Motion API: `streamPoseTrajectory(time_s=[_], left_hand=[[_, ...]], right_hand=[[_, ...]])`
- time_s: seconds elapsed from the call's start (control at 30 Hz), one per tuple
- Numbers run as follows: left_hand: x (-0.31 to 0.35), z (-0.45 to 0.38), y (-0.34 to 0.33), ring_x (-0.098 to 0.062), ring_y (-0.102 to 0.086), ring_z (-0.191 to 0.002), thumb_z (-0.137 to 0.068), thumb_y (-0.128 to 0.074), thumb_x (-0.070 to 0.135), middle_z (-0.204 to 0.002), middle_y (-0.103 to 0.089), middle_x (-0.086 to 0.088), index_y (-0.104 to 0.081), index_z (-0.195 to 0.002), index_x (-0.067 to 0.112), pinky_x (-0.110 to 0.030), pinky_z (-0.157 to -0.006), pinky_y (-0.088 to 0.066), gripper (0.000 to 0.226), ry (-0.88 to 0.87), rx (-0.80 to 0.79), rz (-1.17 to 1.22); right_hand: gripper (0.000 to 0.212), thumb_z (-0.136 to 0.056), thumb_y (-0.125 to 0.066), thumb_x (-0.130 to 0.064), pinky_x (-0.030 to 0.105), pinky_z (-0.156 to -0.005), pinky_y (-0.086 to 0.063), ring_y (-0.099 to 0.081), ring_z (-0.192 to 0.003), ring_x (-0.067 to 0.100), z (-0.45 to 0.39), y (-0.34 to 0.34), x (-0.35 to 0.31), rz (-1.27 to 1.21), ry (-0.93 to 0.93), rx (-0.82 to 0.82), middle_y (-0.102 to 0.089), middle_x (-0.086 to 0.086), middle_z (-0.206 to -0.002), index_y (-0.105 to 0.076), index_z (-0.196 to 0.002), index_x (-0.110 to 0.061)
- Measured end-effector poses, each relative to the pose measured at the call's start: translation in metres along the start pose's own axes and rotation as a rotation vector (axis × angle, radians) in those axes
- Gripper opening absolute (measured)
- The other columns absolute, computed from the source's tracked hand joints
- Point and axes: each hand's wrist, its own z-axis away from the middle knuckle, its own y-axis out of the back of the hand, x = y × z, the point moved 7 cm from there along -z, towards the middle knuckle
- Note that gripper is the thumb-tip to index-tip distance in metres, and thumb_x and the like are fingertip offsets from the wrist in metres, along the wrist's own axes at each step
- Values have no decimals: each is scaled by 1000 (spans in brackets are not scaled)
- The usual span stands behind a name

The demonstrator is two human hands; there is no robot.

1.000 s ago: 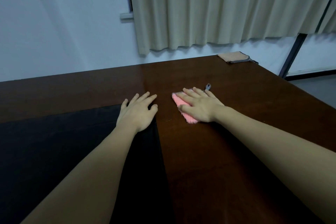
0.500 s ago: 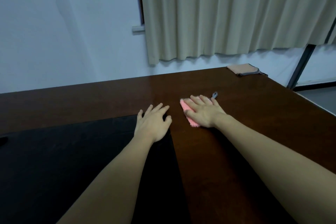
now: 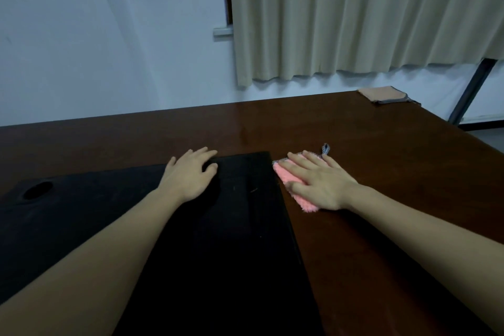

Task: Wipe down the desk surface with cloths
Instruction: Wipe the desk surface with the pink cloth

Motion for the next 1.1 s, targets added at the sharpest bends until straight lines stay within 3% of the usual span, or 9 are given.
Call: streamPoseTrajectory(time_s=[0.33,0.67,1.1], left_hand=[[-19,-4,-17,-18,-7,-156,-107,-29,48,-168,-13,15,-26,-157,43,-49,-126,-2,50,26,23,-19],[-17,-1,-16,-18,-6,-156,-107,-26,48,-168,-12,14,-24,-158,42,-49,-126,-2,51,32,16,-28],[-20,-7,-17,-15,-6,-156,-106,-29,50,-168,-12,17,-26,-156,45,-50,-126,-1,51,19,27,3]], right_hand=[[62,-104,-15,-61,56,-123,2,5,-157,24,-90,21,19,-19,-180,12,3,-7,-171,0,-161,-43],[61,-104,-16,-63,49,-125,11,18,-154,15,9,-4,-66,17,153,-47,16,-15,-167,9,-158,-48],[61,-104,-16,-59,53,-124,3,6,-157,22,-134,24,-31,-16,-91,26,4,-8,-171,-1,-161,-44]])
